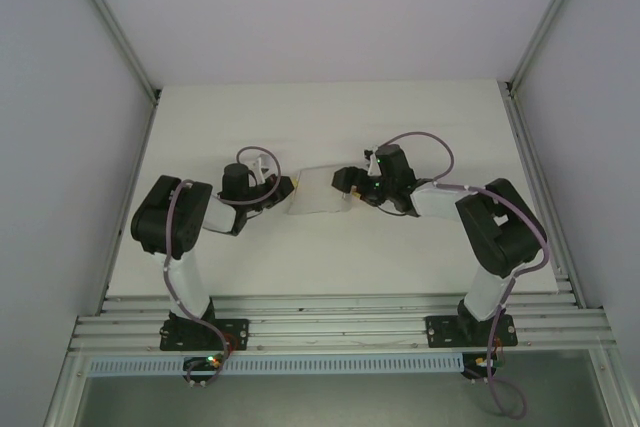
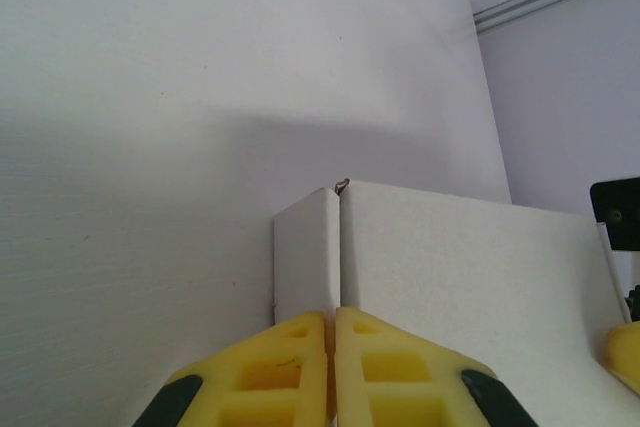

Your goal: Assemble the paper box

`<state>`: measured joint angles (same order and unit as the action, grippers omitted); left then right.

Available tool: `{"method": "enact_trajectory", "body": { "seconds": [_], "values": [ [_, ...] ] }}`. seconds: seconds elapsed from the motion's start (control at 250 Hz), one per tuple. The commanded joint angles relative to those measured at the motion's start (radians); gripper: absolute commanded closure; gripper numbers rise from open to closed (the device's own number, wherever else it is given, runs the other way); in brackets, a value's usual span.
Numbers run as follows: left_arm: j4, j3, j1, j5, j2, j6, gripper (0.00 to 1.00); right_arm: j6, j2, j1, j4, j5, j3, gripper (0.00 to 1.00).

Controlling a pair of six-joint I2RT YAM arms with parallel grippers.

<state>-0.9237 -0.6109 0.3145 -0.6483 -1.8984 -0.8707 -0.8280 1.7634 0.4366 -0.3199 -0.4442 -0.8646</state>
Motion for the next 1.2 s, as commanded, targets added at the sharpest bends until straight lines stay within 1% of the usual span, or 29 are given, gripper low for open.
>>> {"method": "enact_trajectory", "body": {
  "seconds": [0.0, 0.104, 0.244, 0.28, 0.308, 0.387, 0.431, 0.459, 0.471, 0.495, 0.507, 0.539, 0.591, 0.699, 0.771, 0.807, 0.859, 0.959, 1.03, 1.098, 1.194],
  "values": [
    [-0.008, 0.002, 0.008, -0.003, 0.013, 0.016, 0.89, -0.039, 0.015, 0.005, -0.062, -0.071, -0.030, 0.28],
    [-0.021, -0.001, 0.010, -0.011, 0.020, 0.019, 0.85, -0.037, 0.001, 0.004, -0.034, -0.064, -0.032, 0.41],
    [0.028, -0.022, 0.021, -0.011, 0.067, 0.060, 0.75, -0.040, -0.036, 0.005, 0.013, -0.046, -0.030, 0.51],
    [0.063, -0.031, 0.027, -0.011, 0.091, 0.085, 0.70, -0.040, -0.049, 0.004, 0.032, -0.031, -0.028, 0.54],
    [0.096, -0.041, 0.032, -0.011, 0.114, 0.114, 0.62, -0.043, -0.062, 0.005, 0.049, -0.015, -0.026, 0.54],
    [0.243, -0.075, 0.058, 0.008, 0.194, 0.230, 0.35, -0.045, -0.105, 0.005, 0.096, 0.033, -0.017, 0.55],
    [0.352, -0.098, 0.077, 0.054, 0.243, 0.316, 0.17, -0.050, -0.129, 0.002, 0.133, 0.056, -0.016, 0.55],
    [0.423, -0.115, 0.090, 0.094, 0.274, 0.376, 0.02, -0.055, -0.145, 0.001, 0.156, 0.070, -0.016, 0.55],
    [0.453, -0.122, 0.096, 0.113, 0.286, 0.404, 0.00, -0.057, -0.152, 0.001, 0.163, 0.073, -0.016, 0.55],
    [0.510, -0.138, 0.097, 0.146, 0.307, 0.450, 0.00, -0.057, -0.166, -0.002, 0.176, 0.084, -0.016, 0.54],
    [0.537, -0.145, 0.123, 0.164, 0.318, 0.479, 0.00, -0.059, -0.172, -0.002, 0.182, 0.090, -0.015, 0.54],
    [0.600, -0.169, 0.146, 0.209, 0.342, 0.547, 0.00, -0.071, -0.192, -0.008, 0.203, 0.103, -0.016, 0.52],
    [0.677, -0.204, 0.175, 0.249, 0.371, 0.657, 0.00, -0.085, -0.212, -0.027, 0.244, 0.101, -0.028, 0.52],
    [0.786, -0.256, 0.227, 0.238, 0.421, 0.882, 0.00, -0.108, -0.250, -0.082, 0.340, 0.056, -0.071, 0.51],
    [0.809, -0.258, 0.272, 0.232, 0.458, 1.014, 0.00, -0.129, -0.264, -0.124, 0.413, 0.016, -0.106, 0.51],
    [0.814, -0.252, 0.297, 0.226, 0.477, 1.088, 0.00, -0.133, -0.274, -0.144, 0.399, -0.018, -0.106, 0.54],
    [0.802, -0.240, 0.339, 0.247, 0.500, 1.179, 0.00, -0.158, -0.288, -0.172, 0.378, -0.060, -0.103, 0.58],
    [0.831, -0.246, 0.406, 0.279, 0.519, 1.303, 0.00, -0.189, -0.299, -0.207, 0.401, -0.118, -0.125, 0.59],
    [0.845, -0.257, 0.447, 0.304, 0.522, 1.359, 0.00, -0.214, -0.303, -0.217, 0.422, -0.145, -0.136, 0.60],
    [0.833, -0.259, 0.484, 0.380, 0.509, 1.404, 0.00, -0.248, -0.304, -0.227, 0.427, -0.167, -0.135, 0.61],
    [0.818, -0.266, 0.521, 0.501, 0.476, 1.468, 0.00, -0.304, -0.293, -0.236, 0.441, -0.240, -0.138, 0.62]
  ]
}}
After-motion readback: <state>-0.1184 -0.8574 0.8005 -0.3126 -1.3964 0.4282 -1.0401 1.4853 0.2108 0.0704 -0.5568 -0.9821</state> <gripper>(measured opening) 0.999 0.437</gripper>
